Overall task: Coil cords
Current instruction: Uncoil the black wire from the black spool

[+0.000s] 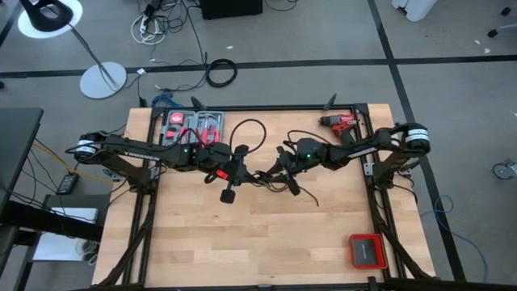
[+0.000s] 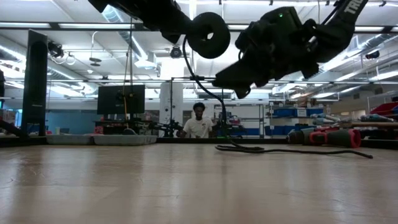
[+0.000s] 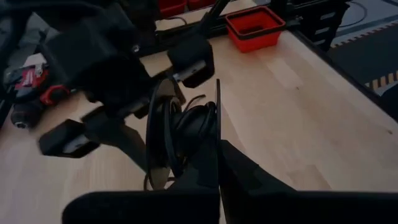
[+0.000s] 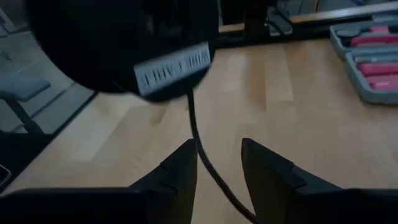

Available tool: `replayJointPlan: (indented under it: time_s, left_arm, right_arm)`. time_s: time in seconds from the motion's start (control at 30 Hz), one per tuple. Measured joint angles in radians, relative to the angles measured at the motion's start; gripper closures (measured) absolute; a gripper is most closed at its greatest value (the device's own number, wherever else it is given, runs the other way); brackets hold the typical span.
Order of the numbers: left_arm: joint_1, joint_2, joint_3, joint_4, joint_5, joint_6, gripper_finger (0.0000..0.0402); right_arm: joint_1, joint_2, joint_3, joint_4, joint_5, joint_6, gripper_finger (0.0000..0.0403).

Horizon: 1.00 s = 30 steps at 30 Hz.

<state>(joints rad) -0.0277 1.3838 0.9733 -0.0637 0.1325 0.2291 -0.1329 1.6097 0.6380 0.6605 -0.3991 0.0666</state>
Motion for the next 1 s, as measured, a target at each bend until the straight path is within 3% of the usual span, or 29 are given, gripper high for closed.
replayJointPlan:
  time_s: [0.33, 0.5, 1.0]
  left_arm:
    - [0.000, 0.000, 0.000, 0.018, -0.027, 0.002, 0.0401]
    - [0.000, 0.000, 0.000, 0.038, -0.029, 0.002, 0.0401]
    - [-0.001, 0.000, 0.000, 0.066, -0.029, 0.024, 0.0401]
  right_arm:
    - [0.006, 0.043, 0.000, 0.004, 0.019, -0.098, 0.0285]
    - [0.036, 0.043, 0.000, 0.004, 0.109, -0.172, 0.0289]
    - [0.076, 0.042, 0.000, 0.020, 0.186, -0.248, 0.0290]
